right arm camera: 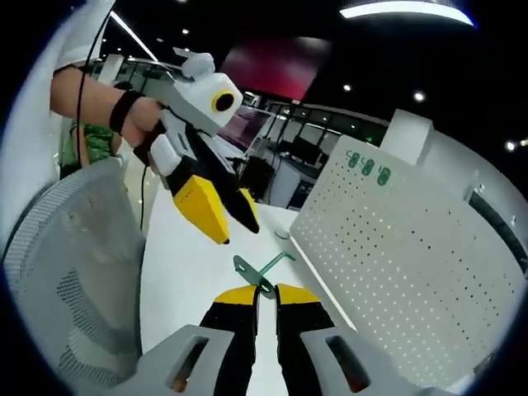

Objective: Insert the hook assembly into the mounting plate slot until the hook locks in place.

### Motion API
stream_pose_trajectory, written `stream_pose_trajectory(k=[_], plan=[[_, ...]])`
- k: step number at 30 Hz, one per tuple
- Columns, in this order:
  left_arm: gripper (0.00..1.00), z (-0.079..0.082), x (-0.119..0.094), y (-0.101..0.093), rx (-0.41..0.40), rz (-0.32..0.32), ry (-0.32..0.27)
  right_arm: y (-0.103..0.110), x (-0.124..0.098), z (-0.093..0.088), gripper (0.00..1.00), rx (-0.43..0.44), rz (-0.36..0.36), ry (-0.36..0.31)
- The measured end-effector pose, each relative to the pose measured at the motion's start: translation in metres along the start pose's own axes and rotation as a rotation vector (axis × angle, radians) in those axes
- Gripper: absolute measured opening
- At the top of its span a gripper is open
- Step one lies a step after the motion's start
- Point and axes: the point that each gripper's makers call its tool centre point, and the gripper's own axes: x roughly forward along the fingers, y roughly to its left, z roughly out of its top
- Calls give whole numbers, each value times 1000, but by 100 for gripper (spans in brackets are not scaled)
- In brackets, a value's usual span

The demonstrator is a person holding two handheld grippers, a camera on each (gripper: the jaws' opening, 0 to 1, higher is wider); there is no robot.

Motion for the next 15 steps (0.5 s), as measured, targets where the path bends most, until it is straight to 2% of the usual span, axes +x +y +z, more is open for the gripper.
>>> stream_pose_trajectory(k=[12, 15], plan=[[21, 5, 0, -4, -69, -20, -35, 6, -2, 11, 6, -38, 15, -42], [22, 6, 1, -4, -91, -23, -43, 9, -2, 13, 6, -42, 17, -44]])
